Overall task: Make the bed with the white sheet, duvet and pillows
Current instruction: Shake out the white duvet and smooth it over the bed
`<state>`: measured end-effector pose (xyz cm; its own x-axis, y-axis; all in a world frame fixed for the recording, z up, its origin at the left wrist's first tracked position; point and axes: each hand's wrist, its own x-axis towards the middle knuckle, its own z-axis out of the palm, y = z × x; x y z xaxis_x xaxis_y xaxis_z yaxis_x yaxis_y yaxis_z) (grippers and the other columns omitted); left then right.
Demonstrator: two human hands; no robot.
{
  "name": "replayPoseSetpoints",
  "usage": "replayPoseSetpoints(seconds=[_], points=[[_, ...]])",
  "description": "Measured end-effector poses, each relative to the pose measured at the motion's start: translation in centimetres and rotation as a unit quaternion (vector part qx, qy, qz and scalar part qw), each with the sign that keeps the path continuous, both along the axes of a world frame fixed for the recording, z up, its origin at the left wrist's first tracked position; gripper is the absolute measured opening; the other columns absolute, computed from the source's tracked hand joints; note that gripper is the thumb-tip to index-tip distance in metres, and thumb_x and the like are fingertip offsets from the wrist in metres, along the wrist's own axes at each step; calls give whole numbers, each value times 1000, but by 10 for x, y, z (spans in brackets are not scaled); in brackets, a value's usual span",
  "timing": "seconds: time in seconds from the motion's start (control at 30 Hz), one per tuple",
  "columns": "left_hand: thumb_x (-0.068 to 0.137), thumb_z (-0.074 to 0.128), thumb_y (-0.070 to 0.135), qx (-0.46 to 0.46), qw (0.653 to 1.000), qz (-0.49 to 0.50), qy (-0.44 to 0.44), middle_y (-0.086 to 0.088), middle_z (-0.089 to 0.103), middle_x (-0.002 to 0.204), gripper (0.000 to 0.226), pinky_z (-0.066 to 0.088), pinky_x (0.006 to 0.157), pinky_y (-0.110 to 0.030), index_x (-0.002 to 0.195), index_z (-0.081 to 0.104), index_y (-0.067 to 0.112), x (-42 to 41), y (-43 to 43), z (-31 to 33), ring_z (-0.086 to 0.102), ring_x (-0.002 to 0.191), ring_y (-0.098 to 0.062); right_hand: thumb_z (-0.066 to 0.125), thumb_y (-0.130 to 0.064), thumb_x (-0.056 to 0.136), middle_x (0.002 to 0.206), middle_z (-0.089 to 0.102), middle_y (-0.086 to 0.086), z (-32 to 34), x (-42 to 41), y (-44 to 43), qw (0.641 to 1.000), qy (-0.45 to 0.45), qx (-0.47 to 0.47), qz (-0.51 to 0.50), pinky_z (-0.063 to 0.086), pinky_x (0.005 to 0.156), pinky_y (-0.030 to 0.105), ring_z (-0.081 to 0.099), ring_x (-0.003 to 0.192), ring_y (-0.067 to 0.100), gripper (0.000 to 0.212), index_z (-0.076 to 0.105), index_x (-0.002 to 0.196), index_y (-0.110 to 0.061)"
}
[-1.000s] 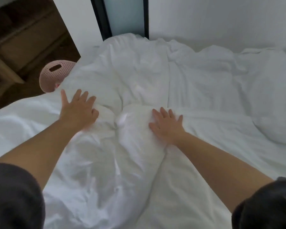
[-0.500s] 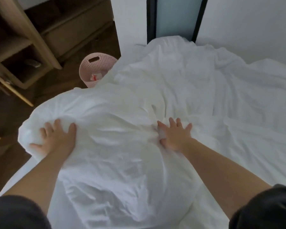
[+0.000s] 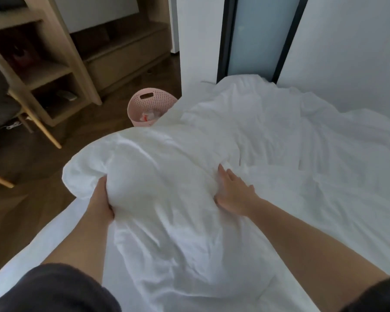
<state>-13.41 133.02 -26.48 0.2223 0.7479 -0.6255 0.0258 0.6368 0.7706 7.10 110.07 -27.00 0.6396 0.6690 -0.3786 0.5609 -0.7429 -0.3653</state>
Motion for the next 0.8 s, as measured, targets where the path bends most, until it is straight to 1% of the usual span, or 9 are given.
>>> replayPoseSetpoints(seconds=[0.1, 0.17, 0.27, 0.37, 0.47, 0.53, 0.6, 0.7, 0.8], points=[[86, 58, 27, 159, 986, 11, 43, 1, 57, 120, 43, 48, 92, -41, 128, 49, 24, 35, 17, 60, 56, 106, -25, 51, -34, 96, 164, -8, 3, 13, -9, 11, 998, 39, 45, -1, 25, 115, 52, 27, 145, 31, 85, -13, 152, -41], [92, 50, 17, 305, 952, -32, 5, 9, 56, 111, 28, 49, 85, -33, 116, 50, 31, 61, 21, 113, 57, 104, -17, 43, -24, 100, 164, -10, 5, 27, -13, 25, 993, 51, 102, 8, 26, 116, 43, 30, 144, 30, 77, -11, 152, -41], [89, 51, 14, 417, 899, -118, -73, 22, 60, 102, 32, 50, 79, -21, 96, 53, 45, 84, 13, 172, 60, 97, -3, 33, -24, 103, 163, 12, -4, 47, -17, 47, 965, 110, 236, -20, 13, 115, 25, 21, 147, 16, 60, 8, 156, -34], [82, 52, 11, 392, 915, -67, -70, 11, 66, 104, 32, 52, 81, -25, 100, 62, 36, 75, 24, 163, 63, 97, -11, 44, -38, 101, 154, 32, -12, 55, -24, 52, 924, 219, 306, -72, 22, 115, 25, 29, 143, 9, 53, 29, 152, -37], [82, 52, 22, 290, 949, 79, 95, -8, 63, 119, 40, 49, 93, -37, 120, 61, 15, 31, 55, 111, 59, 108, -27, 47, -45, 100, 160, 23, -3, 47, -33, 46, 964, 194, 179, 17, 19, 120, 37, 21, 148, 17, 57, 28, 152, -35], [87, 52, 27, 194, 961, 79, 181, -17, 54, 135, 49, 44, 103, -44, 132, 53, 7, -9, 62, 71, 52, 123, -35, 46, -49, 99, 162, 15, -2, 32, -42, 39, 977, 169, 108, 70, 15, 120, 36, 15, 149, 16, 64, 20, 155, -31], [93, 51, 24, 151, 958, 37, 243, -19, 51, 138, 47, 44, 101, -43, 134, 51, 3, -39, 59, 37, 50, 125, -36, 48, -52, 98, 163, 14, -1, 16, -49, 38, 983, 145, 79, 78, 14, 120, 36, 16, 149, 17, 69, 16, 155, -30], [89, 62, 21, 98, 949, 49, 294, -19, 45, 141, 59, 43, 103, -45, 139, 39, 3, -55, 49, 6, 47, 127, -36, 48, -55, 93, 161, 16, -1, 1, -59, 44, 987, 130, 32, 88, 20, 118, 48, 16, 148, 24, 72, 14, 154, -38], [86, 64, 21, 159, 909, 5, 386, -18, 30, 146, 79, 36, 105, -47, 148, 15, 12, -41, 35, 11, 36, 133, -38, 46, -55, 91, 158, 19, -2, -2, -65, 48, 989, 103, 14, 105, 23, 115, 54, 17, 147, 26, 72, 13, 153, -40]])
